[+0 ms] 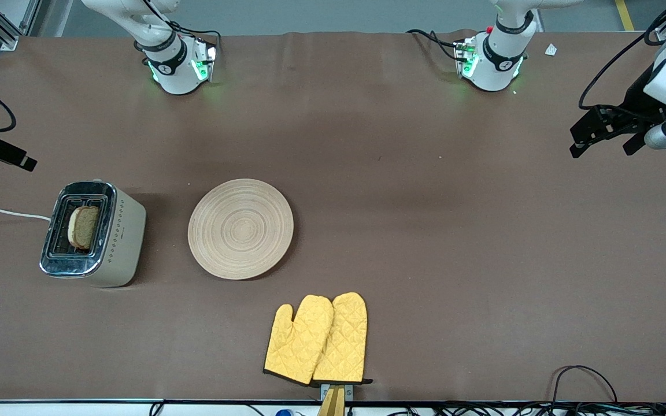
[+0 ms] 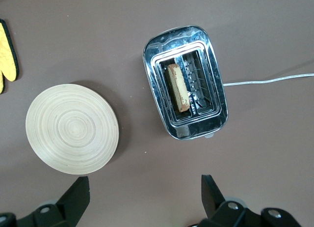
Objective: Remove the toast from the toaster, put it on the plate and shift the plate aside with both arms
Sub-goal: 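Lower the right gripper onto the toast slice in the toaster and grasp it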
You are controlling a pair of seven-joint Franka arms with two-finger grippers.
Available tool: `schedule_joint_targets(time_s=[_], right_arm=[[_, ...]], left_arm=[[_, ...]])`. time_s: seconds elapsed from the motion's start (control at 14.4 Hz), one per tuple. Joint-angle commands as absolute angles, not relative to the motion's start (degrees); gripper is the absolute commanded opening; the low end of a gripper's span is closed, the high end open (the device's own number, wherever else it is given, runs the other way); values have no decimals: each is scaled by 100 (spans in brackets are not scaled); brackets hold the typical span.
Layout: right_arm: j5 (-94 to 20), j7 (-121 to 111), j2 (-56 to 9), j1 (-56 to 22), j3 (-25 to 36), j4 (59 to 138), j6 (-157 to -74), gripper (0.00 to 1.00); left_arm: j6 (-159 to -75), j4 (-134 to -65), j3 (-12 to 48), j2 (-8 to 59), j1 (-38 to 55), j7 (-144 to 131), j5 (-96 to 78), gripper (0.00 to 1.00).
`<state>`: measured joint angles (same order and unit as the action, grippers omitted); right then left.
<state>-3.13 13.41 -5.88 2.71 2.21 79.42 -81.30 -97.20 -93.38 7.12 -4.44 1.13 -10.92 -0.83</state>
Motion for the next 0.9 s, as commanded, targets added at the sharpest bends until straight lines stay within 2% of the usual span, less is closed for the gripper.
schedule_joint_targets(time_s=[0.0, 0.83], right_arm=[[-396, 1283, -501, 281, 229, 8068, -8174, 100], [-396, 1231, -536, 351, 246, 8235, -8367, 100]], left_arm=[[-9519, -9193, 756, -421, 79, -1142, 35, 100], [-9413, -9149, 773, -360, 97, -1169, 185, 100]])
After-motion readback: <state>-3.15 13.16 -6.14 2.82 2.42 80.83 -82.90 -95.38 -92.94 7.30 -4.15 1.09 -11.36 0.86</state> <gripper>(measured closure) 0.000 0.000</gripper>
